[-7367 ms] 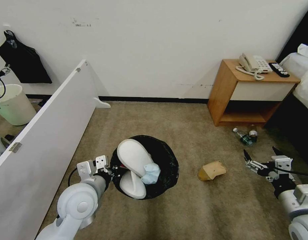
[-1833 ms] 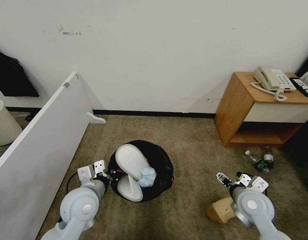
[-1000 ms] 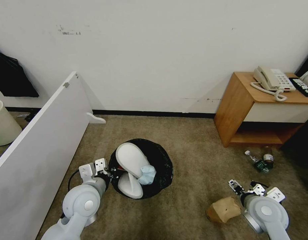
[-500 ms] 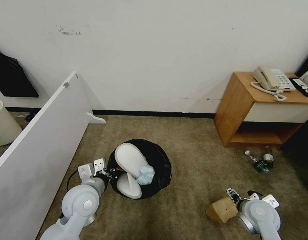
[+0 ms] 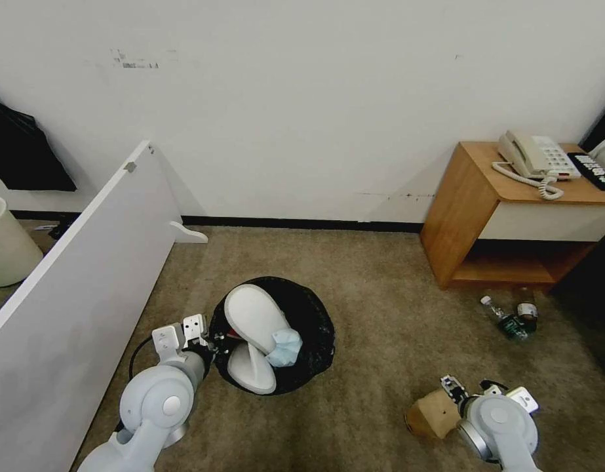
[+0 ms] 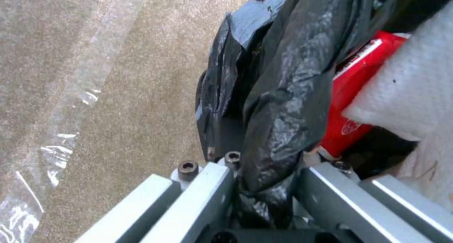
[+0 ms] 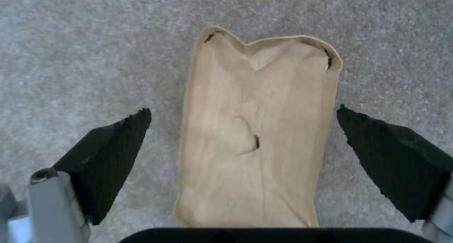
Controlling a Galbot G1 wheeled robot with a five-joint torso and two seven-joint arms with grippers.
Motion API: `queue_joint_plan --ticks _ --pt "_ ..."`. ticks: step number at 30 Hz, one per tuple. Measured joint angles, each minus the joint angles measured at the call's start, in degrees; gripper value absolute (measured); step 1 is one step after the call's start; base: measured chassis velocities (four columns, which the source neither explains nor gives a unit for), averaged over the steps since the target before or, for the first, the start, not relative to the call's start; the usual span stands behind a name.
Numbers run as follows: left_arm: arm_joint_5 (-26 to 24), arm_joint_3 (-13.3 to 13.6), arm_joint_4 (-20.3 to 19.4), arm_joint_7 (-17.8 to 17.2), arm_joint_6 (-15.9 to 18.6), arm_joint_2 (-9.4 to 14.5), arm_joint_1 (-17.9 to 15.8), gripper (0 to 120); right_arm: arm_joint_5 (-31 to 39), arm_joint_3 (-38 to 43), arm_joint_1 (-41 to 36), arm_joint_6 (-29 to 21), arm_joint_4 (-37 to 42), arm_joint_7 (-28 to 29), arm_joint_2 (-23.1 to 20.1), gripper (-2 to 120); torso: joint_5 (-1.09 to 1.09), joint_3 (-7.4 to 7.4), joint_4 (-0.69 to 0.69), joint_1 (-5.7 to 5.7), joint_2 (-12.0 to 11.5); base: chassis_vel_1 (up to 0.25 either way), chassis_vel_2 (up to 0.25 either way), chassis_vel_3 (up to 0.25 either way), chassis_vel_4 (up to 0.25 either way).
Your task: Pick up the trash bin, then pick up the garbage from the floor and place it into the trash bin.
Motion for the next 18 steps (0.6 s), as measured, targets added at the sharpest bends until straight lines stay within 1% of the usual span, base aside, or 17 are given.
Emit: queue_joint_plan --ticks 7,14,18 --pt "0.0 0.0 0.2 0.1 -0.1 0.3 0.2 0 -2.6 -0.2 1.4 0.0 -4.7 -2.1 1.3 100 0.00 0.00 0.00 0.00 0.0 0.000 0.000 0.000 0.000" --pt "0.0 -0.4 0.4 0.2 -0.3 0.6 0.1 0 -4.7 -1.0 4.2 0.4 -9.0 -2.6 3.3 100 0.00 0.00 0.00 0.00 0.0 0.000 0.000 0.000 0.000" --pt "-0.1 -0.6 0.5 0.3 -0.4 0.6 0.1 0 -5.3 -1.7 5.2 0.7 -10.0 -2.6 3.8 100 -0.01 0.00 0.00 0.00 0.0 0.000 0.000 0.000 0.000"
